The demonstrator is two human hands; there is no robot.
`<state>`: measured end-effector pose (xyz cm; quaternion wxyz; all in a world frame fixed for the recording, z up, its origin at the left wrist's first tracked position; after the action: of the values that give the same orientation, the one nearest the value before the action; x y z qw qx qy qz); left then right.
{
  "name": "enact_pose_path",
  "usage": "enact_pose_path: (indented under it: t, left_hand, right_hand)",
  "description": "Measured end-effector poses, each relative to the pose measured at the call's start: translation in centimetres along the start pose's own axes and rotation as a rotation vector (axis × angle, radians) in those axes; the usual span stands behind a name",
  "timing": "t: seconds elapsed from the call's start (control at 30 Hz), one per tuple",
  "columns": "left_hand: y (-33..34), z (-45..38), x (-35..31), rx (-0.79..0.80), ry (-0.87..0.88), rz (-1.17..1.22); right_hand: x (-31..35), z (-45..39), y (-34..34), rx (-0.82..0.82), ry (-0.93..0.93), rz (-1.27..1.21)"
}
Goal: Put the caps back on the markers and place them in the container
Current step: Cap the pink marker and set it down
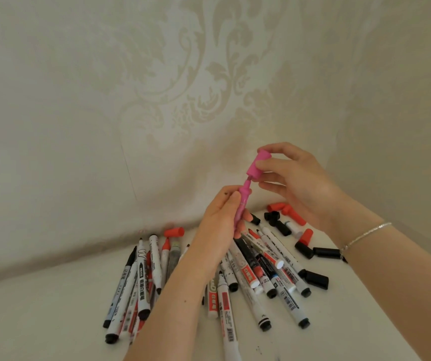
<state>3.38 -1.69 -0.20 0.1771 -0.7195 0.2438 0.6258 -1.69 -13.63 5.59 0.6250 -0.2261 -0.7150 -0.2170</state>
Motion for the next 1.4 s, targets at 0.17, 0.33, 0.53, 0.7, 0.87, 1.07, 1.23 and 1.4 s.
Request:
enact_pose_path:
  t: [0.17, 0.33, 0.53, 0.7, 0.87, 1.07, 1.23, 1.4]
  left_hand:
    - [-0.4, -0.1, 0.0, -0.053, 0.02, 0.002]
    - [-0.9, -0.1, -0.3, -0.193, 0.179, -0.264]
    - [-0.9, 0.4, -0.8, -0.233, 0.252, -0.448]
    - [-0.5, 0.6, -1.0, -0.21, 0.277, -0.532]
    - [-0.3, 0.4, -0.5, -0.151, 0.309, -0.624]
    - [-0.3, 0.4, 0.3, -0.069, 0.319, -0.741]
    - [0.2, 0.5, 0.4, -0.075, 0.359, -0.811]
    - [0.2, 0.9, 0.2, -0.129, 0.341, -0.736]
  right_hand:
    - [0.1, -0.2, -0.9, -0.034, -0.016, 0.11]
    - [1.1, -0.1, -1.3, 0.088, -0.036, 0.318]
    - [1.6, -0.3, -1.6, 0.063, -0.12, 0.213]
    - [1.3, -0.4, -0.8, 0.055, -0.127, 0.199]
    - [1.5, 0.3, 0.2, 0.136, -0.153, 0.444]
    - [2.5, 0.4, 0.5, 0.242, -0.234, 0.661]
    - [3.2, 0.4, 0.6, 0.352, -0.215, 0.732]
    - [3.7, 0.5, 1.1, 0.403, -0.225, 0.734]
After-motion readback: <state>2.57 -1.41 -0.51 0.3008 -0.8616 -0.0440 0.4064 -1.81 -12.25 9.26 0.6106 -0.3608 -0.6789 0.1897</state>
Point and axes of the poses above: each hand's wrist, its own z-axis away from the middle knuckle, its own y-axis out of the palm, x = y × z, the point moved 4 cm from there along -z, towards the middle knuckle, and after that the axes turned 5 degrees about -x, right-handed, at the moved point
